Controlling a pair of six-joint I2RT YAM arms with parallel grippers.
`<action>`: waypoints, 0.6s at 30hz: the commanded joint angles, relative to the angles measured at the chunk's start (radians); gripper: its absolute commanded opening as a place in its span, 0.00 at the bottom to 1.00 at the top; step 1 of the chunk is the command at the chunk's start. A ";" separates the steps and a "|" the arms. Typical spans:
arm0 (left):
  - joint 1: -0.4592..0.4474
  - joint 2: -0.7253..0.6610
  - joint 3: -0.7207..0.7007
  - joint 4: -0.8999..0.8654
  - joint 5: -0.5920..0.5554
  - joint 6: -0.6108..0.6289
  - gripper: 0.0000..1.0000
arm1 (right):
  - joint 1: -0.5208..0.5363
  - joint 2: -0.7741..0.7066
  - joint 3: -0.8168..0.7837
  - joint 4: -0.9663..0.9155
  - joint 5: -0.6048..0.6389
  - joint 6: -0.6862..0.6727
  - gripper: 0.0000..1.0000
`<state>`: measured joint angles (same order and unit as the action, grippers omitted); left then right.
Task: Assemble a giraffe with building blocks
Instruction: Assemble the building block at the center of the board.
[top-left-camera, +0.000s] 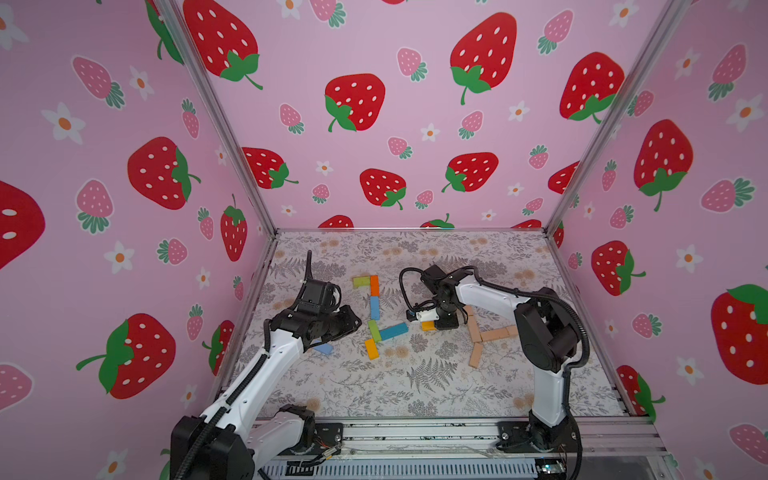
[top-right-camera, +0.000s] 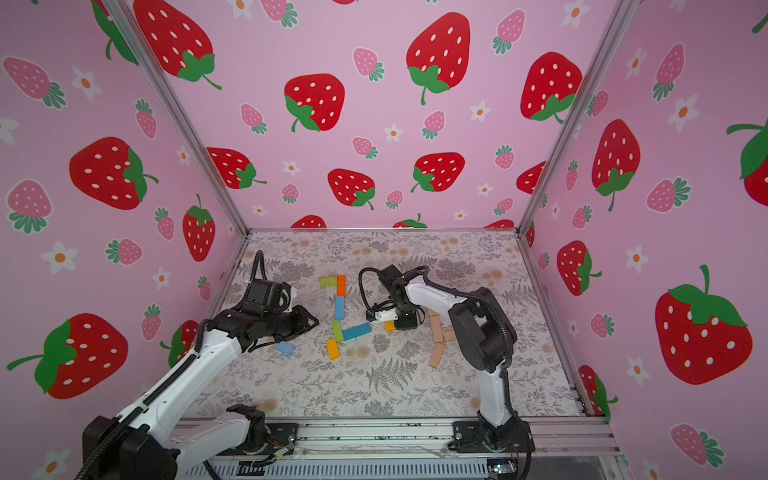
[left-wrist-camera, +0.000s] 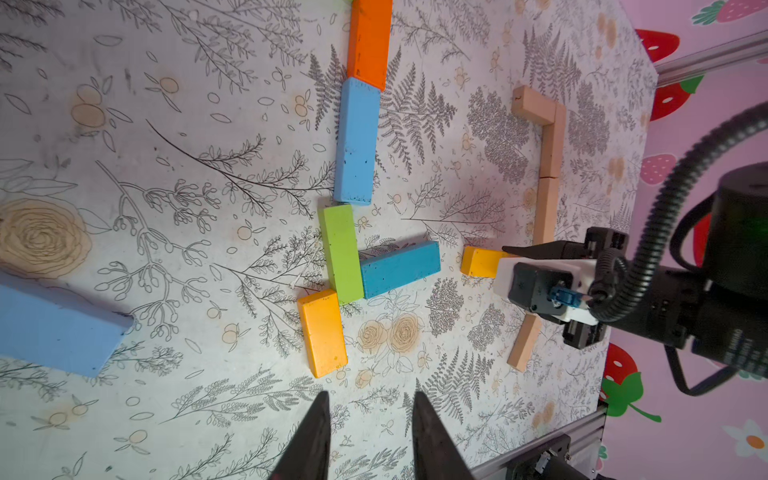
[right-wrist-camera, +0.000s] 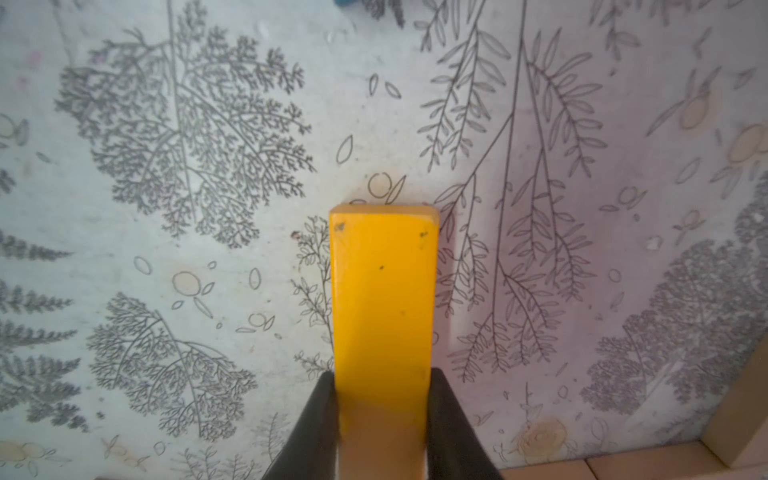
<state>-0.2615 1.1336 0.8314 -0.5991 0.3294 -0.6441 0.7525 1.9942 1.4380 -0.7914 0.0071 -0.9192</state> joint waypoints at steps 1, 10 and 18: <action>0.006 0.063 -0.023 0.098 0.055 -0.024 0.35 | -0.002 0.044 0.044 -0.024 -0.028 -0.056 0.03; 0.021 0.243 -0.039 0.239 0.140 -0.037 0.31 | -0.002 0.105 0.081 -0.023 -0.049 -0.072 0.09; 0.025 0.367 -0.019 0.278 0.130 -0.015 0.29 | 0.008 0.118 0.079 -0.014 -0.046 -0.089 0.13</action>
<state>-0.2417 1.4704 0.7898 -0.3538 0.4477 -0.6693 0.7528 2.0701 1.5127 -0.7856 -0.0162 -0.9745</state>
